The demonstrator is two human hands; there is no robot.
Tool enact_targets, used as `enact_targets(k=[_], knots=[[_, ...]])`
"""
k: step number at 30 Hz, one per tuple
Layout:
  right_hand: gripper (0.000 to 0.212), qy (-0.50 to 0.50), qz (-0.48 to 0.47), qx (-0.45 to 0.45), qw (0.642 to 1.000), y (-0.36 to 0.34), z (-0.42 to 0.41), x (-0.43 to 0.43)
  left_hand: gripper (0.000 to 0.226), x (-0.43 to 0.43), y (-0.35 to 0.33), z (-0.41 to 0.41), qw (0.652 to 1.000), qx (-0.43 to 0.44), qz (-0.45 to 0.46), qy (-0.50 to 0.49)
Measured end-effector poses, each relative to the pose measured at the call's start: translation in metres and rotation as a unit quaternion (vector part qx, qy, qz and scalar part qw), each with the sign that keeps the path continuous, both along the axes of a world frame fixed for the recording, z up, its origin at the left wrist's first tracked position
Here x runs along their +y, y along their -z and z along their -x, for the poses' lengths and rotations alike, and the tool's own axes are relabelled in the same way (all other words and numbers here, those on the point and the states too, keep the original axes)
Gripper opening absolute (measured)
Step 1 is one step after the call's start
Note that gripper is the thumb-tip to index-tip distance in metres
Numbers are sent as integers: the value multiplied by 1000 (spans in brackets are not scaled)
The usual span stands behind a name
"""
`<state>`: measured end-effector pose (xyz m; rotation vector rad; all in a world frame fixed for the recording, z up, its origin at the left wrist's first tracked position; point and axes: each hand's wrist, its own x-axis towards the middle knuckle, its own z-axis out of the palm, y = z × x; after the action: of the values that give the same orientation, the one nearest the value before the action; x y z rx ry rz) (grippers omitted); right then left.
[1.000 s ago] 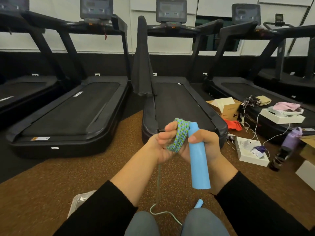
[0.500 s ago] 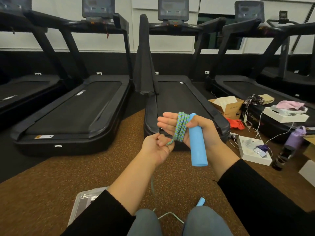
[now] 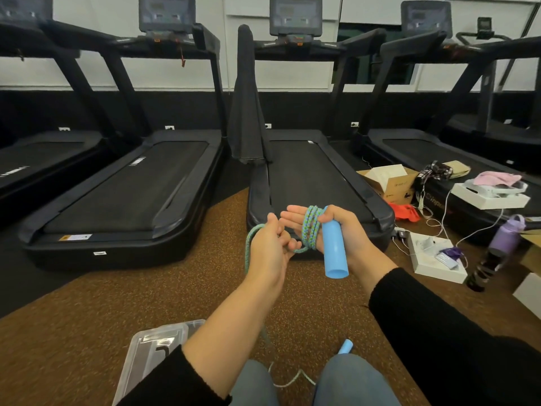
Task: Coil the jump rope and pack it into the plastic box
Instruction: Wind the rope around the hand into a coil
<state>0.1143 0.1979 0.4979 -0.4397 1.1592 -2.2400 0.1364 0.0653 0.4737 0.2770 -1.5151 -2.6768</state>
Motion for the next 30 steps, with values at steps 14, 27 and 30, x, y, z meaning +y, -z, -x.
enact_targets(k=[14, 27, 30], knots=[[24, 15, -211, 80, 974, 14, -22, 3, 44, 15, -54, -30, 993, 41, 100, 38], [59, -216, -241, 144, 935, 43, -38, -5, 43, -7, -91, -13, 975, 26, 163, 148], [62, -243, -233, 161, 928, 44, -43, -4, 43, -11, -93, -10, 970, 16, 184, 158]])
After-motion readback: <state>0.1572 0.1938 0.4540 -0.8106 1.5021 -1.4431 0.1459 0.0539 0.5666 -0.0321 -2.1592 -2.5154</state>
